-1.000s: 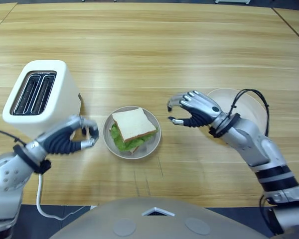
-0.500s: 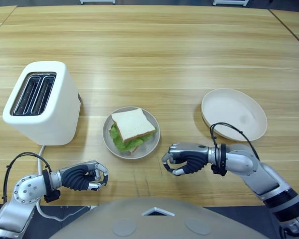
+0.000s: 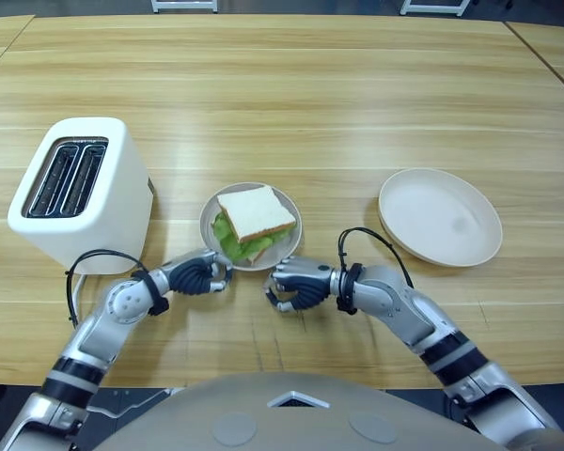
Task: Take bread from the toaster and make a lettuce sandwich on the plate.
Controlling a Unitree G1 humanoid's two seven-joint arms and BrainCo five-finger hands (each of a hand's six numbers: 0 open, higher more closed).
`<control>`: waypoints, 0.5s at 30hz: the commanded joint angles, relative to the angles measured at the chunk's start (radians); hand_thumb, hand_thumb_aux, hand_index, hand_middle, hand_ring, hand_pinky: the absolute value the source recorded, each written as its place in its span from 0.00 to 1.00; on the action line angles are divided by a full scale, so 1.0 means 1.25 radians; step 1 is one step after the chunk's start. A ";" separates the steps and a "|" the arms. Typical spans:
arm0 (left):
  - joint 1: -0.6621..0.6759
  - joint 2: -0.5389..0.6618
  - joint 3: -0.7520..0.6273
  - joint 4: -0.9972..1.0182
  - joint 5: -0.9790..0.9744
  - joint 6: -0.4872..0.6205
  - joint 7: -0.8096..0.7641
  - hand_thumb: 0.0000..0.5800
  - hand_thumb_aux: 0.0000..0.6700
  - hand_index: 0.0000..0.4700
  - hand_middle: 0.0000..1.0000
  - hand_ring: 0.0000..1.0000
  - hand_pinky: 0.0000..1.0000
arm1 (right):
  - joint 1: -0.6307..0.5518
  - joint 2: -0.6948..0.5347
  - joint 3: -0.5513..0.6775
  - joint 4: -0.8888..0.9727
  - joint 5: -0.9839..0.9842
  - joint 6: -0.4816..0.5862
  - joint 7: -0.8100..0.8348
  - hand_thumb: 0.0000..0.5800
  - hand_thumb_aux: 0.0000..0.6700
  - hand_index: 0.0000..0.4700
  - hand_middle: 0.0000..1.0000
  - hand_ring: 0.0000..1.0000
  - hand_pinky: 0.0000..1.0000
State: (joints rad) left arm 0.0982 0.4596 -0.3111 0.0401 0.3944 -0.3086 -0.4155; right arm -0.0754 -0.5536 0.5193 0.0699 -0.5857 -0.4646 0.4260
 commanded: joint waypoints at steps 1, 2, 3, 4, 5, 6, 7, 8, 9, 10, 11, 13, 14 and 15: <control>-0.040 -0.047 0.008 0.109 0.068 0.058 0.124 1.00 1.00 1.00 1.00 1.00 1.00 | -0.042 0.055 0.001 0.120 -0.101 0.060 -0.126 1.00 1.00 1.00 1.00 1.00 1.00; -0.058 -0.055 0.012 0.126 0.074 0.057 0.151 1.00 1.00 1.00 1.00 1.00 1.00 | -0.060 0.073 -0.008 0.142 -0.111 0.070 -0.171 1.00 1.00 1.00 1.00 1.00 1.00; -0.075 -0.061 0.016 0.140 0.086 0.057 0.181 1.00 1.00 1.00 1.00 1.00 1.00 | -0.083 0.089 -0.014 0.168 -0.129 0.085 -0.216 1.00 1.00 1.00 1.00 1.00 1.00; -0.091 -0.065 0.019 0.150 0.097 0.057 0.209 1.00 1.00 1.00 1.00 1.00 1.00 | -0.106 0.106 -0.022 0.192 -0.148 0.106 -0.268 1.00 1.00 1.00 1.00 1.00 1.00; -0.106 -0.071 0.024 0.155 0.107 0.057 0.241 1.00 1.00 1.00 1.00 1.00 1.00 | -0.131 0.119 -0.022 0.213 -0.176 0.127 -0.314 1.00 1.00 1.00 1.00 1.00 1.00; -0.119 -0.074 0.026 0.158 0.114 0.055 0.261 1.00 1.00 1.00 1.00 1.00 1.00 | -0.150 0.129 -0.020 0.231 -0.199 0.144 -0.351 1.00 1.00 1.00 1.00 1.00 1.00; -0.130 -0.077 0.026 0.161 0.121 0.049 0.281 1.00 1.00 1.00 1.00 1.00 1.00 | -0.166 0.140 -0.018 0.247 -0.214 0.159 -0.380 1.00 1.00 1.00 1.00 1.00 1.00; -0.143 -0.084 0.027 0.167 0.124 0.045 0.303 1.00 1.00 1.00 1.00 1.00 1.00 | -0.180 0.154 -0.015 0.266 -0.226 0.175 -0.409 1.00 1.00 1.00 1.00 1.00 1.00; -0.156 -0.091 0.029 0.176 0.126 0.040 0.320 1.00 1.00 1.00 1.00 1.00 1.00 | -0.193 0.166 -0.012 0.283 -0.236 0.188 -0.431 1.00 1.00 1.00 1.00 1.00 1.00; -0.174 -0.101 0.032 0.196 0.129 0.038 0.347 1.00 1.00 1.00 1.00 1.00 1.00 | -0.205 0.183 -0.012 0.305 -0.240 0.203 -0.460 1.00 1.00 1.00 1.00 1.00 1.00; -0.192 -0.111 0.035 0.221 0.131 0.040 0.370 1.00 1.00 1.00 1.00 1.00 1.00 | -0.217 0.195 -0.010 0.327 -0.246 0.213 -0.483 1.00 1.00 1.00 1.00 1.00 1.00; -0.228 -0.127 0.031 0.265 0.138 0.042 0.407 1.00 1.00 1.00 1.00 1.00 1.00 | -0.238 0.215 -0.005 0.370 -0.252 0.221 -0.526 1.00 1.00 1.00 1.00 1.00 1.00; -0.237 -0.132 0.030 0.265 0.138 0.040 0.415 1.00 1.00 1.00 1.00 1.00 1.00 | -0.243 0.216 -0.001 0.376 -0.255 0.218 -0.538 1.00 1.00 1.00 1.00 1.00 1.00; -0.236 -0.135 0.033 0.239 0.138 0.037 0.424 1.00 1.00 1.00 1.00 1.00 1.00 | -0.240 0.212 -0.006 0.356 -0.251 0.218 -0.543 1.00 1.00 1.00 1.00 1.00 1.00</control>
State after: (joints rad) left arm -0.1748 0.3040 -0.2711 0.3548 0.5614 -0.2626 0.0912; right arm -0.3603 -0.2877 0.5108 0.5199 -0.8979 -0.1969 -0.2300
